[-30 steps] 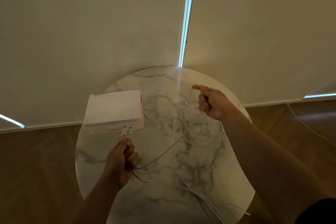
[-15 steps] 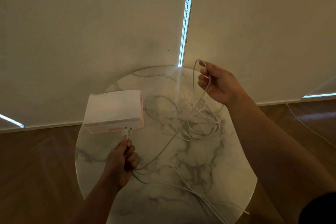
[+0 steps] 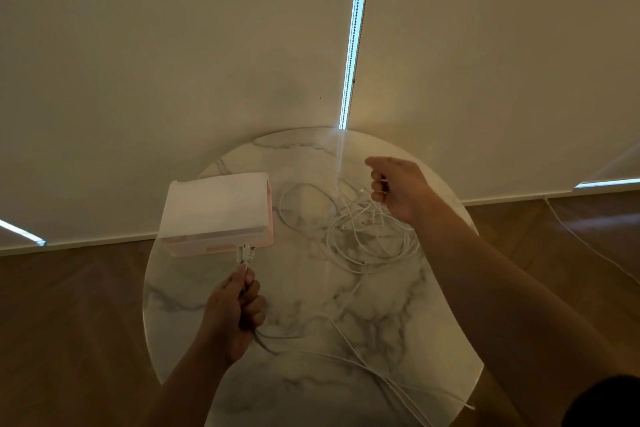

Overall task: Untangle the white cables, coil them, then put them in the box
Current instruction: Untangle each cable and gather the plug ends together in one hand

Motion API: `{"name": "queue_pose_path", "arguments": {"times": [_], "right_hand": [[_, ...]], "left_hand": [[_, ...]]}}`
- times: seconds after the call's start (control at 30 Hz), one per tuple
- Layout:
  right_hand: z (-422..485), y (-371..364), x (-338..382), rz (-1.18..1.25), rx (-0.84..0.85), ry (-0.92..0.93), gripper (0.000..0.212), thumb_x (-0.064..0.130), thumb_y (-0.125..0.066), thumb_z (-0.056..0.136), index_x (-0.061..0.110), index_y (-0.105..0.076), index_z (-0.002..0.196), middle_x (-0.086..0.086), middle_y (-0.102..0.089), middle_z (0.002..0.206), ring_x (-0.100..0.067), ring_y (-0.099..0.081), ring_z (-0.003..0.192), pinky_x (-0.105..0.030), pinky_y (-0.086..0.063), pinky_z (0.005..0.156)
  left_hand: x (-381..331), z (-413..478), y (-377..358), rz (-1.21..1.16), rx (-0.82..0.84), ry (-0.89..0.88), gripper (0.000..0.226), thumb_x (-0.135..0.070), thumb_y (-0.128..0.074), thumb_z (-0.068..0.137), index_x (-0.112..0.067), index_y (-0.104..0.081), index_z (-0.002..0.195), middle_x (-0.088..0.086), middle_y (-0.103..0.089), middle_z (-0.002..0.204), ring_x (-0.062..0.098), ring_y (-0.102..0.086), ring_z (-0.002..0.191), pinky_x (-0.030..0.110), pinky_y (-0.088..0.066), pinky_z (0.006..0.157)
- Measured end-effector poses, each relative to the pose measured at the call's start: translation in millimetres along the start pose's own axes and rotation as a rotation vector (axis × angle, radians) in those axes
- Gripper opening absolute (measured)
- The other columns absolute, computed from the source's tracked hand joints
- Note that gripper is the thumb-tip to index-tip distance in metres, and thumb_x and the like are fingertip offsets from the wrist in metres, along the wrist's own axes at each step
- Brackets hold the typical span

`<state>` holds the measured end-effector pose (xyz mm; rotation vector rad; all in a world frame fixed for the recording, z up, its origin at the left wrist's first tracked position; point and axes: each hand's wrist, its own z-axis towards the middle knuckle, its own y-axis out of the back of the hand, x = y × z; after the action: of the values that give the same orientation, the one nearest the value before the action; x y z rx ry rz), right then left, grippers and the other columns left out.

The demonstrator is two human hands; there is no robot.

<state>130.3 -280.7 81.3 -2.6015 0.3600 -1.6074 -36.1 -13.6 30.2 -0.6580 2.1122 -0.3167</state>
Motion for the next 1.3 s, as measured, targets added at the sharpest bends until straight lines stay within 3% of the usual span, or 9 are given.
{"name": "queue_pose_path", "arguments": {"times": [0.13,0.2,0.27,0.5,0.77,0.9,1.07,1.13,1.3], "right_hand": [[2.1,6.6,-59.6,-0.648,-0.229,0.106,0.010,0.023,-0.072,0.080,0.014,-0.070,0.076,-0.005,-0.068,0.073,-0.020,-0.061,0.064,-0.032,-0.051,0.060],[-1.6,19.1,-87.1,-0.915,-0.290,0.125,0.011,0.023,-0.069,0.079,0.013,-0.071,0.082,-0.006,-0.071,0.083,-0.023,-0.065,0.081,-0.032,-0.050,0.075],[-12.0,29.1,-107.9,-1.035,-0.285,0.147,0.010,0.019,-0.065,0.080,0.010,-0.070,0.081,-0.008,-0.070,0.085,-0.025,-0.065,0.085,-0.027,-0.045,0.072],[-68.2,-0.4,-162.5,-1.131,0.102,0.425,0.007,0.018,-0.063,0.084,0.013,-0.068,0.083,0.000,-0.059,0.085,-0.015,-0.054,0.077,-0.023,-0.039,0.072],[-84.5,31.6,-198.7,-1.657,0.379,0.351,0.039,0.027,-0.047,0.094,0.025,-0.050,0.132,-0.002,-0.044,0.134,-0.024,-0.040,0.126,-0.037,-0.038,0.101],[-84.2,41.3,-199.0,-1.891,0.472,0.225,0.030,0.026,-0.043,0.097,0.021,-0.055,0.124,-0.005,-0.048,0.131,-0.027,-0.042,0.124,-0.040,-0.035,0.101],[-84.2,76.6,-181.0,-1.813,0.061,0.550,0.011,0.016,-0.077,0.072,0.021,-0.069,0.078,-0.012,-0.057,0.111,-0.029,-0.043,0.105,-0.040,-0.049,0.078],[-84.4,89.4,-164.6,-1.676,-0.132,0.672,0.020,0.012,-0.082,0.068,0.020,-0.071,0.083,-0.014,-0.053,0.108,-0.031,-0.044,0.101,-0.040,-0.051,0.075],[-84.4,90.2,-122.6,-1.442,-0.435,0.939,0.024,0.012,-0.076,0.080,0.016,-0.074,0.103,-0.024,-0.048,0.128,-0.042,-0.042,0.121,-0.049,-0.045,0.096]], "left_hand": [[-0.2,1.5,-0.4,0.003,0.005,0.002,0.037,-0.029,-0.032,0.105,-0.013,-0.040,0.072,-0.004,-0.020,0.053,0.006,-0.017,0.038,0.018,-0.014,0.037],[-0.4,3.0,0.7,0.009,0.008,0.003,0.037,-0.030,-0.032,0.105,-0.013,-0.040,0.072,-0.005,-0.020,0.053,0.006,-0.017,0.038,0.017,-0.015,0.037],[-0.3,4.3,1.8,0.002,0.013,0.002,0.037,-0.030,-0.032,0.105,-0.013,-0.040,0.072,-0.005,-0.020,0.053,0.006,-0.017,0.038,0.018,-0.015,0.036],[-0.7,9.1,-3.7,-0.070,0.033,0.003,0.037,-0.031,-0.033,0.104,-0.014,-0.041,0.071,-0.006,-0.020,0.051,0.006,-0.017,0.036,0.019,-0.015,0.036],[-15.9,11.4,-8.4,-0.134,0.001,-0.038,0.037,-0.032,-0.033,0.104,-0.018,-0.042,0.070,-0.007,-0.021,0.049,0.005,-0.017,0.035,0.021,-0.011,0.039],[-20.6,12.0,-3.7,-0.155,0.004,-0.058,0.038,-0.034,-0.032,0.104,-0.019,-0.041,0.070,-0.008,-0.022,0.048,0.008,-0.007,0.043,0.021,-0.013,0.037],[-30.5,18.3,16.3,-0.176,-0.044,-0.094,0.039,-0.035,-0.031,0.104,-0.020,-0.042,0.070,-0.009,-0.023,0.047,0.009,-0.006,0.044,0.020,-0.016,0.035],[-30.0,19.3,24.5,-0.181,-0.059,-0.096,0.039,-0.035,-0.031,0.104,-0.019,-0.041,0.070,-0.009,-0.024,0.047,0.008,-0.008,0.042,0.020,-0.017,0.034],[-19.2,17.2,21.4,-0.183,-0.068,-0.054,0.040,-0.035,-0.031,0.105,-0.018,-0.041,0.069,-0.008,-0.023,0.046,0.010,-0.006,0.044,0.020,-0.016,0.031]]}}
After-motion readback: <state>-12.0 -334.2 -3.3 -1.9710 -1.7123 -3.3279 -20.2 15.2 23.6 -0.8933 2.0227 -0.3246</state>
